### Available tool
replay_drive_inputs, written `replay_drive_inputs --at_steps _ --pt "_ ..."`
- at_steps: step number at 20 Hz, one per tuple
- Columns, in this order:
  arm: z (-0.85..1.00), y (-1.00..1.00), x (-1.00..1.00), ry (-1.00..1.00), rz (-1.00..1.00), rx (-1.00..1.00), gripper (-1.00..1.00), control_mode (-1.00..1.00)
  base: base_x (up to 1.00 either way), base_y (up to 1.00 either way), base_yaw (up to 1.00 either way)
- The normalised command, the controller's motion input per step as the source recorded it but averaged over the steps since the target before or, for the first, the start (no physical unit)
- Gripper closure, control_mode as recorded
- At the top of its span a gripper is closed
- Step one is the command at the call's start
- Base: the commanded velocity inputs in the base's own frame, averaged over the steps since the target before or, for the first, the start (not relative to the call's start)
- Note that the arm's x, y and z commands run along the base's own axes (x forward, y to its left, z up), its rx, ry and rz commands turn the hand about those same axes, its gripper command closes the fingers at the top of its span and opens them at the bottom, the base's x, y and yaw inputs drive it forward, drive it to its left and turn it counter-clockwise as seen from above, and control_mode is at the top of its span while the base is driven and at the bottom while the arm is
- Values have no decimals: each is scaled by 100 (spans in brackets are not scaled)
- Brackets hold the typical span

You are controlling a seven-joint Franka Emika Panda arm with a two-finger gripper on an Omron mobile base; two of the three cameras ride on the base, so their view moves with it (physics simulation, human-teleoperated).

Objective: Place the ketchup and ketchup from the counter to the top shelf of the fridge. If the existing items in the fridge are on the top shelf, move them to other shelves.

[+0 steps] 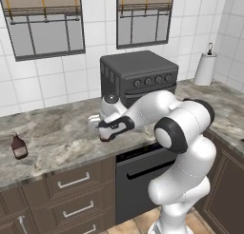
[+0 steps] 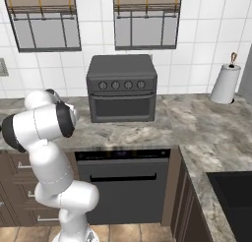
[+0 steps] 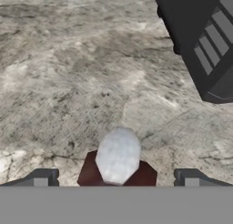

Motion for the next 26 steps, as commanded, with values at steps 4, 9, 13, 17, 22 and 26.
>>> replay_drive_inputs --at_steps 4,9,13,17,22,26 --pt "0 0 0 -3 0 0 -100 -100 0 0 0" --pt "0 0 1 -3 0 0 -100 -100 0 0 0" --pt "0 1 7 -1 0 0 -100 -100 0 0 0" --pt "0 2 9 -2 0 0 -100 -100 0 0 0" --pt "0 1 5 -3 0 0 -100 -100 0 0 0" --pt "0 3 2 -1 0 0 100 -100 0 0 0"
